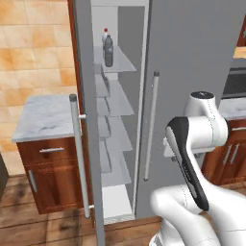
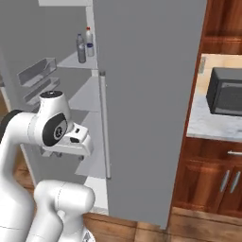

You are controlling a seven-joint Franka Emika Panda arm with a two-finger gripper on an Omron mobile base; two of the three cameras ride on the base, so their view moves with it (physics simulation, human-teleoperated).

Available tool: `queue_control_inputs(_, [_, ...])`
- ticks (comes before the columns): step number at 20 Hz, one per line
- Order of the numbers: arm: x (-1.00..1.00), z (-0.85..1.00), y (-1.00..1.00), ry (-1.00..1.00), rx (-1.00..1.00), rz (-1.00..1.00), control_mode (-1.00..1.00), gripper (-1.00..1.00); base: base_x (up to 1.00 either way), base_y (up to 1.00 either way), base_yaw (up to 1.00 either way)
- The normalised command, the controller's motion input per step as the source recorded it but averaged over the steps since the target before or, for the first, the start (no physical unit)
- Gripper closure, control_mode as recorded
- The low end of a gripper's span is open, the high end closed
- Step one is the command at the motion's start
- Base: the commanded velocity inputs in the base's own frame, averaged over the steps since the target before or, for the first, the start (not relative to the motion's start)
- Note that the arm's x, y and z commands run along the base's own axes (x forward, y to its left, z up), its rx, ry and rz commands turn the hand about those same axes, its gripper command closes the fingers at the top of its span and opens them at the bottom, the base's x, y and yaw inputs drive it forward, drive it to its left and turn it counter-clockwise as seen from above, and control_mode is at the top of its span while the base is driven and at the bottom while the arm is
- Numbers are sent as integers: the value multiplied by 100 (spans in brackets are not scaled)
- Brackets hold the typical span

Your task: Take the bottled waters from the counter and place them in the freezer to freeze. Close the freezer door after placing the bottles.

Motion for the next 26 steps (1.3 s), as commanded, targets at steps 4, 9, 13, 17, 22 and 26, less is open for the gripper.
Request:
queue_control_inputs(4, [0, 0, 0, 0, 0, 0, 100, -100, -8, 74, -22])
queue_control_inputs(9, [0, 0, 0, 0, 0, 0, 100, -100, -33, 56, -10])
queue_control_inputs(13, [0, 0, 0, 0, 0, 0, 100, -100, -40, 51, -2])
queue_control_inputs(17, [0, 0, 0, 0, 0, 0, 100, -100, -39, 50, 0])
queue_control_inputs(22, [0, 0, 0, 0, 0, 0, 100, -100, -14, 34, 3])
queue_control_inputs(26, [0, 0, 0, 0, 0, 0, 100, -100, 1, 25, 11])
